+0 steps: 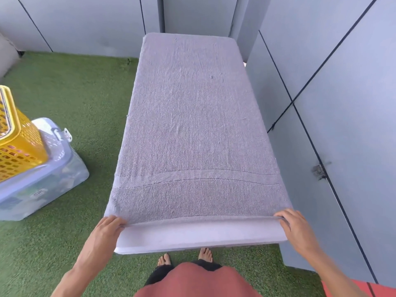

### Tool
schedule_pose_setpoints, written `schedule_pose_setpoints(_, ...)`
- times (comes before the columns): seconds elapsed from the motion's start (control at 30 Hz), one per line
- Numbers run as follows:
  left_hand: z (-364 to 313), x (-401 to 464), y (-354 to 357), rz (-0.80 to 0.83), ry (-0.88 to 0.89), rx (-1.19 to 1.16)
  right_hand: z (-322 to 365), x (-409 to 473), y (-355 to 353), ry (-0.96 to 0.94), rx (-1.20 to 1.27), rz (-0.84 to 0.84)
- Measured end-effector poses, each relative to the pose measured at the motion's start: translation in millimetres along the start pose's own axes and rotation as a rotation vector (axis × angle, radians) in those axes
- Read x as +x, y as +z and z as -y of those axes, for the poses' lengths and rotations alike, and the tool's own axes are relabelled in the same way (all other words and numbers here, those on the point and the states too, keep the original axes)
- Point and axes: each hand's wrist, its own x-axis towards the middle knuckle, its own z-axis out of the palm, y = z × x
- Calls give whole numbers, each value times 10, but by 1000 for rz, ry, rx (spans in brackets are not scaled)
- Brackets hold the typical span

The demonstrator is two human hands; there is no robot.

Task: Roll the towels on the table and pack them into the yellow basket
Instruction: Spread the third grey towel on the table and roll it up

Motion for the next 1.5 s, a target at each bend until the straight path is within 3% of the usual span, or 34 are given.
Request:
schedule_pose_setpoints(0.1,54,68,-93,100,-46,-91,-89,84,-150,-16,29,156)
schedule_pose_setpoints(0.2,23,262,-171,167,-168,-159,-26,326,-358,90,92,343)
schedule_pose_setpoints(0.27,-7,354,-185,166,-228,-160,19,480,-417,159,135,362)
schedule_pose_setpoints(0.37,-33,343,-181,21,-212,-15,56,511,-377,240,165,310)
schedule_pose_setpoints(0.43,-87,249,-159,-87,-136,119,93,414,-335,253,34,177)
schedule_pose_setpoints(0.57,-189,-4,32,-101,-26,192,144,195,-187,159,-109,-77)
schedule_pose_setpoints(0.8,-132,-137,231,-119,-129,123,34,63,-71,48,-17,-40)
schedule_pose_setpoints(0.97,-93,-137,129,-112,-21,223,2,44,-102,38,-82,-13)
schedule_pose_setpoints(1.07,-80,-93,110,-92,-66,238,40,66,-86,-3,-133,-13)
schedule_pose_setpoints(1.33,153,-136,80,-40,-77,378,-106,-16,-12,-111,-116,-154)
schedule_pose_setpoints(1.5,-128,-187,87,-125,-101,216,-23,28,45,-73,-206,-182)
